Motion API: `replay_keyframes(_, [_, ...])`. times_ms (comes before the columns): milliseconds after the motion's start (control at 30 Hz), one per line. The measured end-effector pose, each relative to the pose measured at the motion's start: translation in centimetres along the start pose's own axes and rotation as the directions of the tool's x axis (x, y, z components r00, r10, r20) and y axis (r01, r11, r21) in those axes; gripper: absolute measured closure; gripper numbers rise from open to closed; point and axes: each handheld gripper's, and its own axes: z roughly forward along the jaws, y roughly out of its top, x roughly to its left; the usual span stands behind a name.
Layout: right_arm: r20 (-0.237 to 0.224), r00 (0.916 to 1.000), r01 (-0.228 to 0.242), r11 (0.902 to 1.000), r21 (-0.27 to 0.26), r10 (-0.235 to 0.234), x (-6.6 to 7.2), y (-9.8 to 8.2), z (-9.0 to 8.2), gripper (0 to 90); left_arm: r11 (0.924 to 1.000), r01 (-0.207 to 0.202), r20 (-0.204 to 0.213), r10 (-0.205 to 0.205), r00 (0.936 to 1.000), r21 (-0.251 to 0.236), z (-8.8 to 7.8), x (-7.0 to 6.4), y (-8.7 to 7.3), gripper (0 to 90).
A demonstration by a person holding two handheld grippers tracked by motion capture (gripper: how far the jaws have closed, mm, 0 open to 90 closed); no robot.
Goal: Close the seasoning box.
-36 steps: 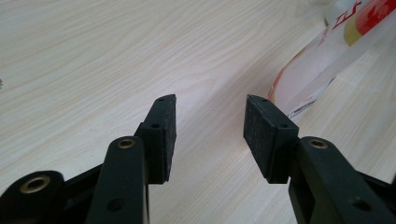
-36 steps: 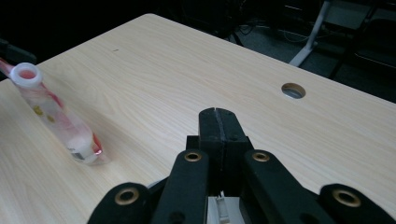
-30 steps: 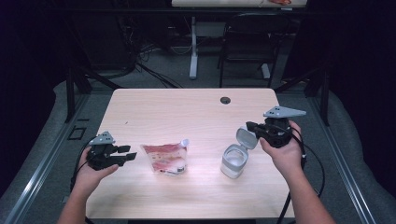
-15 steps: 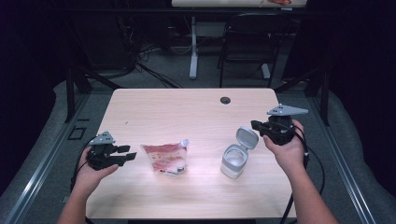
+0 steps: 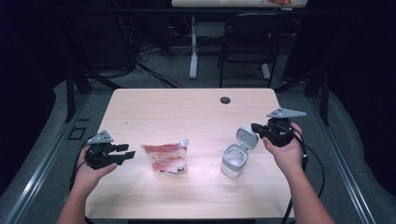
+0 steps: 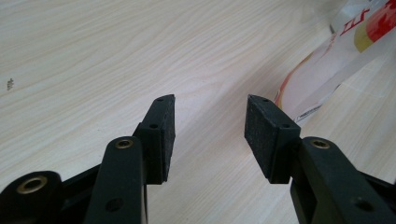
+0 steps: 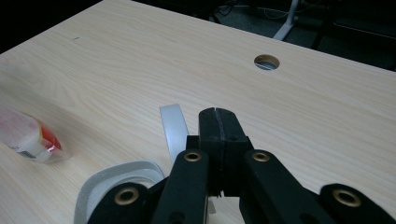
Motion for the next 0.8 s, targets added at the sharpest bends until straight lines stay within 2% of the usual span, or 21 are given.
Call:
replay_keyframes(300, [-0.019, 0.9998, -0.001, 1.0000, -0.007, 0.001, 0.5, -0.3, -0.1, 90.0, 0.9997, 0.016, -0.004, -0.016, 0.9999, -0.019, -0.2, 0.1, 0.1, 52.9])
replay_keyframes(600, [-0.042, 0.9991, -0.006, 0.9998, -0.017, 0.005, 1.1, -0.9, -0.2, 89.9, 0.9998, 0.013, -0.006, -0.013, 0.9999, -0.012, 0.0, 0.2, 0.2, 52.3])
replay_keyframes(800, [-0.062, 0.9980, 0.013, 0.9997, -0.019, -0.014, 2.0, -1.2, -0.3, 89.5, 0.9996, 0.022, -0.006, -0.022, 0.9997, -0.016, 0.1, 0.2, 0.2, 51.9])
